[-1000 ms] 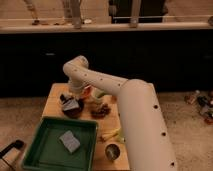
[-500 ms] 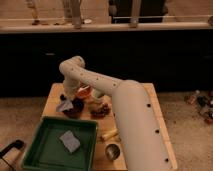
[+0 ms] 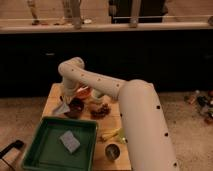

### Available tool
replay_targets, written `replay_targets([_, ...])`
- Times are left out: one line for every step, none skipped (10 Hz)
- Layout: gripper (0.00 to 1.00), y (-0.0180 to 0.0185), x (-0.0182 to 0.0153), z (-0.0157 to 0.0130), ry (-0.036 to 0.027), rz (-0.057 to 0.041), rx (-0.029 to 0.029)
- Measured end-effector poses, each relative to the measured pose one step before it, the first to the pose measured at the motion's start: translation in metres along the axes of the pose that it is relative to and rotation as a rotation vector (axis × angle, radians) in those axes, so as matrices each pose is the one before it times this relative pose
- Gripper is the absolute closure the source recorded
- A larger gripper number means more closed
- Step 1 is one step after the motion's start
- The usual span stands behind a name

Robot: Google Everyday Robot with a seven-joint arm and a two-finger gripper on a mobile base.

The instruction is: Wipe purple bowl with towel

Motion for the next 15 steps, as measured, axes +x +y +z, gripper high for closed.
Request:
replay_targets([1.00, 0.00239, -0.00882, -0.00090, -0.01797, -0.01221, -0.00145])
replay_targets([1.00, 0.00475, -0.01093, 0.00131, -0.02029, -0.01144, -0.00823])
replay_targets([1.00, 0.00560, -0.00676, 0.00208, -0.01575, -0.00414, -0.01409])
replay_targets([1.00, 0.00664, -0.00190, 0.00264, -0.01391, 0.00523, -0.01574])
replay_targets([1.00, 0.00746, 0.00175, 0.00139, -0.00435, 0.00776, -0.01603])
replay_targets([1.00, 0.00903, 0.00415, -0.00013, 0.00203, 0.02150, -0.01242])
replay_targets([1.00, 0.01325, 0.00812, -0.00329, 0.01156, 0.02942, -0.01293])
replay_targets([1.00, 0.00771, 0.00646, -0.00299, 0.01062, 0.02013, -0.00379])
replay_targets([1.00, 0.00330, 0.00435, -0.00252, 0.01133, 0.01479, -0.00209])
replay_targets([1.00, 0.00166, 0.00529, -0.00148, 0.01391, 0.01525, -0.00351])
replay_targets([1.00, -0.00026, 0.00476, -0.00140, 0.00840, 0.00878, 0.00109])
replay_targets([1.00, -0.00116, 0.00694, -0.00077, 0.01011, 0.00930, 0.00273])
replay_targets([1.00, -0.00332, 0.00288, 0.00110, 0.00585, 0.00001, 0.00253])
replay_targets([1.00, -0.00806, 0.00622, 0.00371, 0.00897, -0.00911, 0.00486])
replay_targets([1.00, -0.00647, 0.00518, 0.00336, 0.00608, -0.00609, 0.00435])
